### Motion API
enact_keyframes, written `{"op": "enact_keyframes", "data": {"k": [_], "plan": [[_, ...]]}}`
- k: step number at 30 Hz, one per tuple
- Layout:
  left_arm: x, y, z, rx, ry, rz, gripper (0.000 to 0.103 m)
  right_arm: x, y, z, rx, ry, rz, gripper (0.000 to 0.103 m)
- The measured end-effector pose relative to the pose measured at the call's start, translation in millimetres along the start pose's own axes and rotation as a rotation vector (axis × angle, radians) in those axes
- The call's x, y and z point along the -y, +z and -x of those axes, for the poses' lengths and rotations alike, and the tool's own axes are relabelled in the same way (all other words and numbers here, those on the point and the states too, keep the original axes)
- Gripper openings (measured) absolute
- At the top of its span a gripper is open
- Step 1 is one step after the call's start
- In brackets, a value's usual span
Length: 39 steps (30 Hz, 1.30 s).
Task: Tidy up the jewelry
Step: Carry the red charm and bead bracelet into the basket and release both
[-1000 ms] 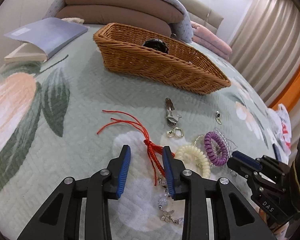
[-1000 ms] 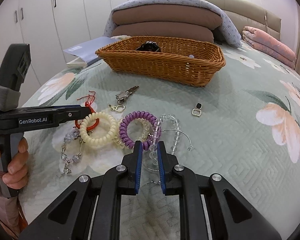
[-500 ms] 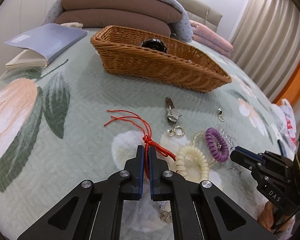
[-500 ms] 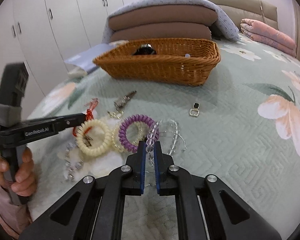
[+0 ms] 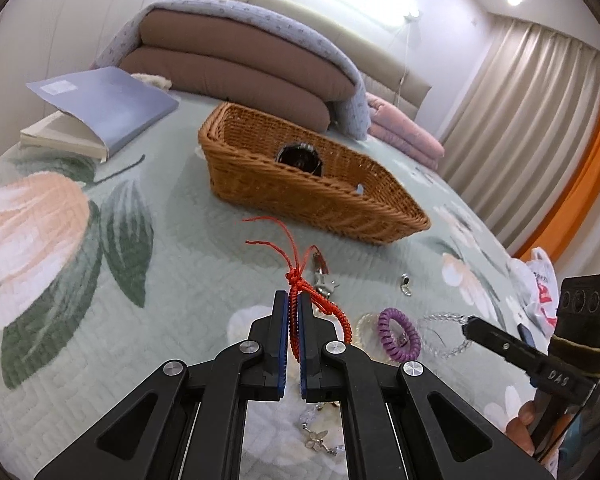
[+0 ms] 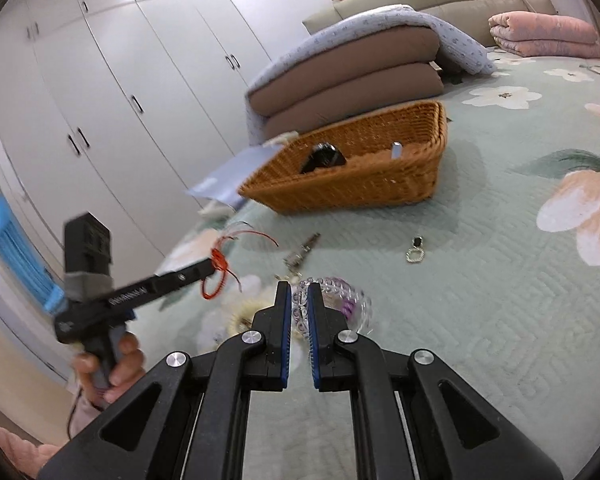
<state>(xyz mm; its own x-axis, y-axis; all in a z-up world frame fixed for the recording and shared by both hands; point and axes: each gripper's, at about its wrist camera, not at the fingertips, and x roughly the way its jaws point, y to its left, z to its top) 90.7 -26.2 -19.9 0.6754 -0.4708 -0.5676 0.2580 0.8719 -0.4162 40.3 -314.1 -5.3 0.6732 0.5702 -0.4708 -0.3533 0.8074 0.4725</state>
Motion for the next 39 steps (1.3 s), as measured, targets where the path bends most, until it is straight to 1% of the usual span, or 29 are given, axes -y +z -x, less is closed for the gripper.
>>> {"op": "enact_keyframes", "data": {"k": [6, 8, 10, 11, 13, 15, 16, 18, 20, 21, 24, 26, 27, 29, 32, 35, 39], "plan": [[-0.9, 0.7, 1.3, 0.005, -0.008, 0.0, 0.004, -7.1, 3.9, 16.8, 0.047, 0.05, 0.011, 0.009], [-0.4, 0.6, 2.1, 0.006, -0.009, -0.002, 0.004, -7.3, 5.1, 23.0, 0.062, 0.047, 0.012, 0.01], [-0.1, -0.3, 2.6, 0.006, -0.011, -0.006, 0.004, -5.6, 6.0, 24.8, 0.056, -0.011, 0.019, 0.009], [0.5, -0.5, 2.4, 0.006, -0.01, -0.009, 0.004, -2.9, 5.9, 23.1, 0.036, -0.05, 0.019, 0.009], [1.4, -0.9, 1.2, 0.003, -0.007, -0.014, 0.004, 6.9, 3.4, 16.6, -0.011, -0.131, 0.006, 0.01], [1.5, -1.0, 0.1, 0.0, -0.005, -0.017, 0.004, 22.4, -2.0, 5.8, -0.09, -0.226, -0.024, 0.01], [1.7, -1.1, -0.4, -0.001, -0.003, -0.018, 0.004, 29.0, -5.2, 4.5, -0.102, -0.227, -0.039, 0.01], [2.1, -1.0, -0.8, -0.002, -0.002, -0.02, 0.004, 43.7, -10.6, 4.6, -0.119, -0.199, -0.095, 0.01], [2.8, -0.9, -1.4, -0.002, 0.0, -0.023, 0.004, 53.4, -12.5, 10.1, -0.117, -0.191, -0.131, 0.01], [3.2, -1.1, -1.5, -0.001, 0.001, -0.025, 0.004, 55.1, -13.0, 14.3, -0.1, -0.205, -0.133, 0.01], [4.1, -1.8, -2.3, -0.002, 0.004, -0.028, 0.004, 54.3, -11.6, 26.1, -0.065, -0.29, -0.107, 0.01], [4.3, -2.2, -2.6, -0.003, 0.007, -0.029, 0.004, 55.1, -10.7, 23.0, -0.097, -0.357, -0.084, 0.01], [4.3, -2.4, -2.7, -0.003, 0.008, -0.03, 0.004, 58.4, -11.7, 20.5, -0.107, -0.37, -0.081, 0.01], [4.5, -2.4, -3.2, -0.004, 0.007, -0.031, 0.004, 60.3, -13.1, 18.5, -0.116, -0.364, -0.088, 0.01], [5.1, -2.7, -3.8, -0.006, 0.012, -0.033, 0.004, 51.5, -10.0, 25.4, -0.07, -0.352, -0.06, 0.01], [4.7, -2.3, -2.7, -0.001, 0.007, -0.031, 0.004, 45.8, -7.6, 28.9, -0.052, -0.344, -0.044, 0.01], [4.2, -2.1, -1.6, -0.002, 0.004, -0.032, 0.004, 43.0, -5.0, 31.2, -0.027, -0.246, -0.074, 0.01]]}}
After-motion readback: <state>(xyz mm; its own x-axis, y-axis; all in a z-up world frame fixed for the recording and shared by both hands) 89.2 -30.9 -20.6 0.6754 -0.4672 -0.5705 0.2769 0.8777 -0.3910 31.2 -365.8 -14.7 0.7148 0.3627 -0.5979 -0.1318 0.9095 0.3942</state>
